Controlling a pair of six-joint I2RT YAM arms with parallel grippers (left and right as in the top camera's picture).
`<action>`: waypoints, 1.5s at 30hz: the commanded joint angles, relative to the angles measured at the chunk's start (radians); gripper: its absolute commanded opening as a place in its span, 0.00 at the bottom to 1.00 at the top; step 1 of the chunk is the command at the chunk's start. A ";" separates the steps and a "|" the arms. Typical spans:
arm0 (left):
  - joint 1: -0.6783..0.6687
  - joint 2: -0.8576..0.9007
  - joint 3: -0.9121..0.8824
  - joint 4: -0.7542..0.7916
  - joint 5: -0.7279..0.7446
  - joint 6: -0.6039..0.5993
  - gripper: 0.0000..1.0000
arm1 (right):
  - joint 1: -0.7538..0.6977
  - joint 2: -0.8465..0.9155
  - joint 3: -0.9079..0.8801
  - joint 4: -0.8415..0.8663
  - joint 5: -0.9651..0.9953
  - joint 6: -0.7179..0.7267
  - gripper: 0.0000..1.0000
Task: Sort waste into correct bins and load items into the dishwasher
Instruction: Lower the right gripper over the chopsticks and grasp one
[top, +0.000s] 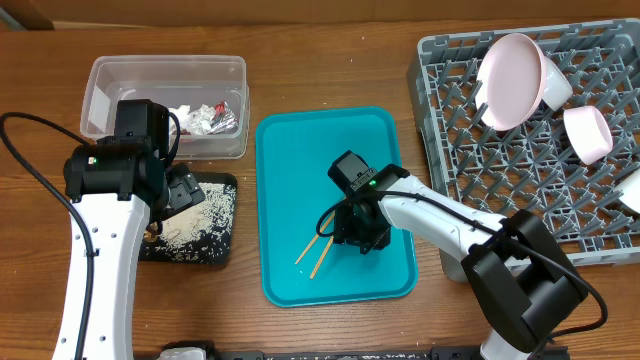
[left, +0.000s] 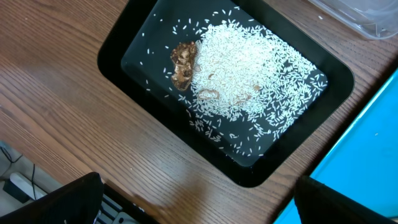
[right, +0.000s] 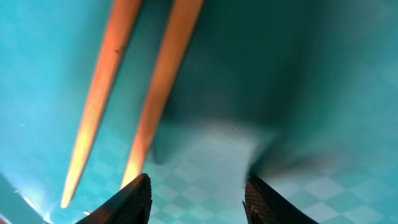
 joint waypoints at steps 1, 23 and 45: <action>0.004 -0.003 0.002 0.001 0.001 -0.006 1.00 | 0.002 0.008 0.053 -0.028 0.039 0.022 0.51; 0.004 -0.003 0.002 0.001 0.001 -0.006 1.00 | 0.084 0.242 0.380 -0.261 0.229 0.057 0.56; 0.004 -0.003 0.002 0.001 0.001 -0.006 1.00 | 0.054 0.167 0.322 -0.274 0.283 0.259 0.54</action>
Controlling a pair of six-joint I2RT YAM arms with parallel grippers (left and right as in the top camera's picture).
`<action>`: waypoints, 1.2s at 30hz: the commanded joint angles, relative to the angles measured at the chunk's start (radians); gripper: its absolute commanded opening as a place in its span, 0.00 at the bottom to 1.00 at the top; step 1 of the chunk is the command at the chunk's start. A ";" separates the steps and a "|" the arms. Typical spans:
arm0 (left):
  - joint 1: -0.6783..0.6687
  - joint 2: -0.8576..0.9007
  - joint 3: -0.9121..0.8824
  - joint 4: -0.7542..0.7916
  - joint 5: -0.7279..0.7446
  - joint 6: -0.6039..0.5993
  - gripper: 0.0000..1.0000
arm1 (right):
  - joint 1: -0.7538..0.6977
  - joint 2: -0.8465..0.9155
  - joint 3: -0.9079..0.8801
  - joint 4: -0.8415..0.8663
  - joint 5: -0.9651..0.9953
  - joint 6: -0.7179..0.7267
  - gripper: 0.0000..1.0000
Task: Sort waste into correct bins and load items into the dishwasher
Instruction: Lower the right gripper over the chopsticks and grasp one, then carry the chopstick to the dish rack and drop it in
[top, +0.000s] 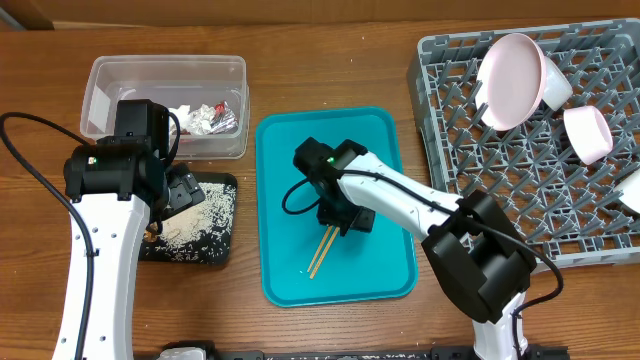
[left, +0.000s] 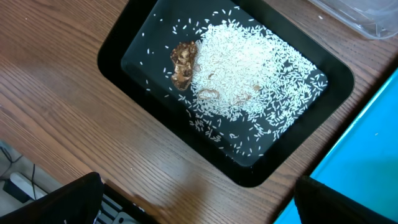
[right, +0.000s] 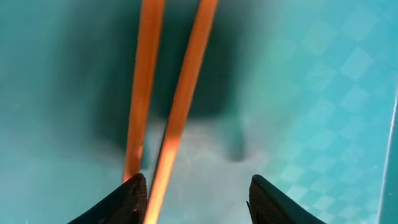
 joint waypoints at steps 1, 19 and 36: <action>0.004 -0.003 0.002 0.001 0.001 -0.006 1.00 | -0.008 -0.037 -0.038 0.035 0.008 0.058 0.52; 0.002 -0.003 0.002 0.001 0.001 -0.006 1.00 | -0.008 -0.036 -0.077 0.090 -0.035 0.042 0.04; 0.002 -0.003 0.002 0.001 0.001 -0.006 1.00 | -0.263 -0.291 0.053 0.012 -0.032 -0.536 0.04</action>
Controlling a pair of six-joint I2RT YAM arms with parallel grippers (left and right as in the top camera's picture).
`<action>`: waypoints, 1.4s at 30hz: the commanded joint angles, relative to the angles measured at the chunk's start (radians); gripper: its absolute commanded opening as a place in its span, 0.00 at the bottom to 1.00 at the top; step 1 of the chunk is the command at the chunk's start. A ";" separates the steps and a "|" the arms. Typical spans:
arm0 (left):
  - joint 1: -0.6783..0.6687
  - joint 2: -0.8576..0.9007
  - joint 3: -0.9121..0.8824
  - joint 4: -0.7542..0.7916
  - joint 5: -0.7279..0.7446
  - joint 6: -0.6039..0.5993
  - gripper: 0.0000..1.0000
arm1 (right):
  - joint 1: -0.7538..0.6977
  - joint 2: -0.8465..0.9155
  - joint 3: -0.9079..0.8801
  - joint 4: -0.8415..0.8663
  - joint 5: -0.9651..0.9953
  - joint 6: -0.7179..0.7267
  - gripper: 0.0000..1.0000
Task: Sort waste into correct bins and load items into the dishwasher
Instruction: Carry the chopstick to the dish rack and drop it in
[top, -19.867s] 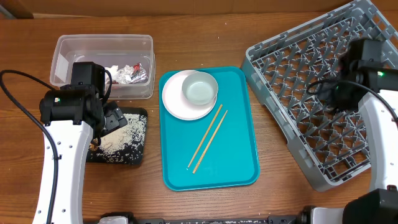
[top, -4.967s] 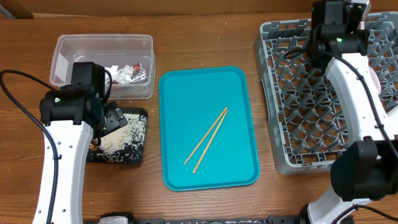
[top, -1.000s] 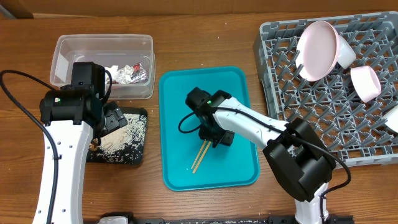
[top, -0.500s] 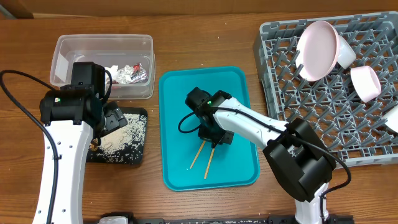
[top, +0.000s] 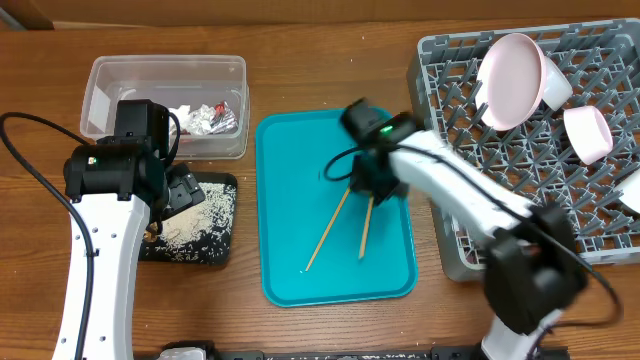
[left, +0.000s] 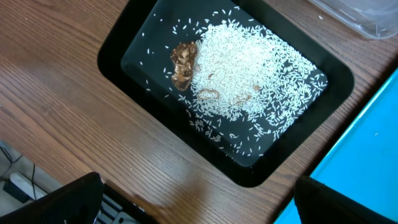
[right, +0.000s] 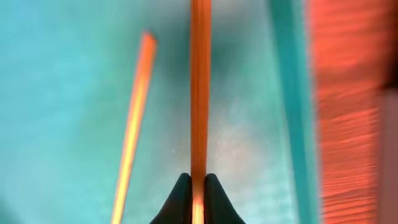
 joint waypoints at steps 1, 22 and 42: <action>0.002 -0.003 0.002 0.000 0.001 -0.006 1.00 | -0.080 -0.135 0.061 -0.006 0.003 -0.344 0.04; 0.002 -0.003 0.002 0.000 0.001 -0.006 1.00 | -0.464 -0.210 0.008 -0.032 0.002 -0.813 0.04; 0.002 -0.003 0.002 0.001 0.001 -0.006 1.00 | -0.464 -0.149 -0.053 -0.011 -0.069 -0.834 0.24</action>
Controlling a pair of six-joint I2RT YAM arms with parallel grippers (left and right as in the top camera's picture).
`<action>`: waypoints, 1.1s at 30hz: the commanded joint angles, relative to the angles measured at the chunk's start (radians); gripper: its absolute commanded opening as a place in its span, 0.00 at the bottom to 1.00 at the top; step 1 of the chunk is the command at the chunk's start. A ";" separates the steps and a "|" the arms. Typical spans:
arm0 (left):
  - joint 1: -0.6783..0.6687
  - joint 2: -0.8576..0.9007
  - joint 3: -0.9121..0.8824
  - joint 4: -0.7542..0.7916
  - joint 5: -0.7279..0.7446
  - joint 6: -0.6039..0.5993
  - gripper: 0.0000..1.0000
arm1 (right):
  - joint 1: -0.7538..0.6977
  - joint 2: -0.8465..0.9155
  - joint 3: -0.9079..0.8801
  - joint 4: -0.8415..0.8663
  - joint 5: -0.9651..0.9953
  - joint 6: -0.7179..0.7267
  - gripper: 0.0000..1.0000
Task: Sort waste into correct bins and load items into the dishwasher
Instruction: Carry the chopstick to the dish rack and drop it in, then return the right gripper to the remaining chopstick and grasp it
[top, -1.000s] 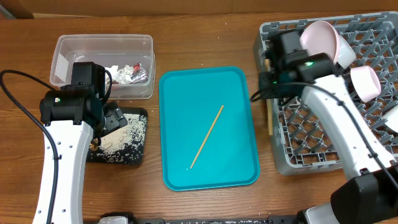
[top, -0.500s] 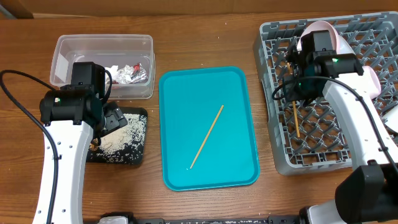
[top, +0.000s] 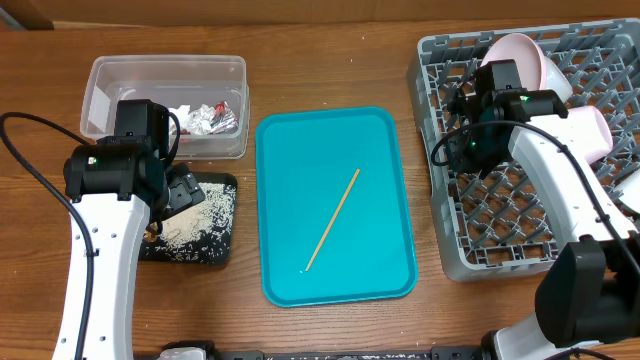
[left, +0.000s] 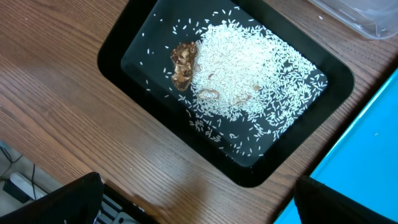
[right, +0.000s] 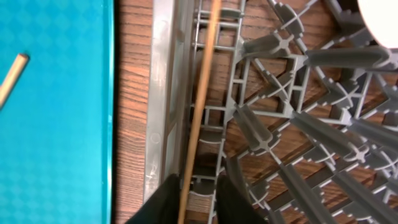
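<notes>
One wooden chopstick (top: 333, 220) lies diagonally on the teal tray (top: 300, 160). A second chopstick (right: 202, 93) stands along the left edge of the grey dishwasher rack (top: 520, 200), between the fingers of my right gripper (right: 198, 199). The jaws are slightly apart; the stick leans on the left finger, with rack showing on its other side. My left gripper (left: 199, 199) hangs open over the wood by the black tray (left: 112, 68), which holds rice (left: 249, 81) and a brown food scrap (left: 183, 64).
A clear plastic bin (top: 165, 75) with crumpled wrappers (top: 205, 118) stands at the back left. In the rack sit a pink bowl (top: 510, 80) and a pink cup (top: 588, 132). The rack's upright tines crowd the space round the right gripper.
My right gripper has gone from the teal tray to the rack's left edge with one chopstick, and its jaws now stand a little apart. The left arm has not moved.
My right gripper was open low over two chopsticks on the teal tray, first at their middle, then nearer their upper ends. Then it was shut on one of them. Now that stick is at the rack; the other remains on the tray.
</notes>
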 joint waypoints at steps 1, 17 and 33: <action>0.002 -0.003 0.002 0.001 0.001 -0.006 1.00 | -0.001 -0.003 0.001 0.000 -0.009 0.002 0.25; 0.002 -0.003 0.002 0.001 0.001 -0.006 1.00 | 0.064 -0.036 0.109 0.004 -0.383 0.213 0.47; 0.002 -0.003 0.002 0.001 0.001 -0.006 1.00 | 0.464 0.132 -0.002 0.141 -0.124 0.726 0.60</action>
